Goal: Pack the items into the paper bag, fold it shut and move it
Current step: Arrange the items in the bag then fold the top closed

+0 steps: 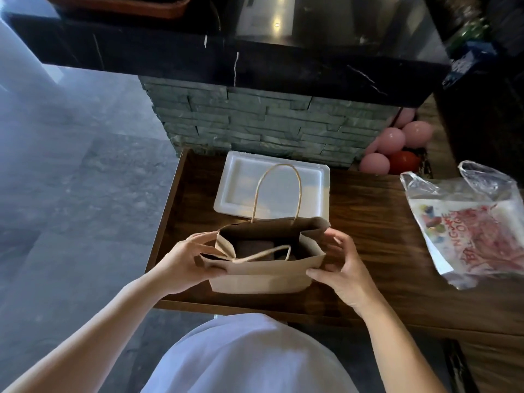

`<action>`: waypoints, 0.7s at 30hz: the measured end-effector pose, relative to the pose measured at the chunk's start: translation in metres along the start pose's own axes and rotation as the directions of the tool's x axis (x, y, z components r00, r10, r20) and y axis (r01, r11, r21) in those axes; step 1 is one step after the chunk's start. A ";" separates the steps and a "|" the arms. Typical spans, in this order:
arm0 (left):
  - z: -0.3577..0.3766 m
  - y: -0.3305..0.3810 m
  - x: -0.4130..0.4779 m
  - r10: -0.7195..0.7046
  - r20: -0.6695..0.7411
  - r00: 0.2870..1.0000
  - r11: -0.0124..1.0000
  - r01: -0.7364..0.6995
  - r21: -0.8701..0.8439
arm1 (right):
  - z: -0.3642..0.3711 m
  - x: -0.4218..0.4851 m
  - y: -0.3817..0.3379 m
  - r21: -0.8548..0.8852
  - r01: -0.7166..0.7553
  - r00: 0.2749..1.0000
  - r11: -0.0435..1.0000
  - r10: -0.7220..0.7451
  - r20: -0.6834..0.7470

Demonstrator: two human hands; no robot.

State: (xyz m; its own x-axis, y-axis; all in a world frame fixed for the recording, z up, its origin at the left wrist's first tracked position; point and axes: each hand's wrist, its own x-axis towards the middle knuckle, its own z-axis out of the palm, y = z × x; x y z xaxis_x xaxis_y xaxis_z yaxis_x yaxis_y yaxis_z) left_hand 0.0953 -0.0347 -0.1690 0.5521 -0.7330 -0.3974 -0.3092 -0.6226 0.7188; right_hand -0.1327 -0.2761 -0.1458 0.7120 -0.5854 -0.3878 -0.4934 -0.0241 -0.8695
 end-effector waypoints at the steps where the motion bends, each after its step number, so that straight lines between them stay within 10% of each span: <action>1: 0.004 0.000 0.002 0.000 -0.005 1.000 0.998 0.000 -0.065 | 0.004 0.002 0.003 -0.002 -0.021 0.999 1.000 0.021 0.023; 11: 0.032 0.008 0.013 -0.117 -0.323 0.939 0.888 -0.047 -0.458 | 0.034 0.020 0.022 0.036 -0.086 0.985 0.996 0.091 -0.146; 17: 0.040 0.025 0.023 -0.320 -0.313 0.894 0.814 0.090 -0.574 | 0.051 0.032 0.029 0.051 -0.117 0.950 0.992 0.127 -0.285; 21: 0.034 0.027 0.018 -0.182 -0.209 0.961 0.755 0.001 -0.656 | 0.046 0.029 0.024 0.158 -0.133 0.956 0.978 0.169 -0.239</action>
State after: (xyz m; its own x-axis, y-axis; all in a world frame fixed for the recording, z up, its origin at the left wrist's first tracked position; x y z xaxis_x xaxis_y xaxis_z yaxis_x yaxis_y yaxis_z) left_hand 0.0707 -0.0737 -0.1766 0.7483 -0.5338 -0.3938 0.2751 -0.2904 0.9165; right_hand -0.1006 -0.2565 -0.1921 0.4779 -0.7578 -0.4443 -0.4988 0.1822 -0.8474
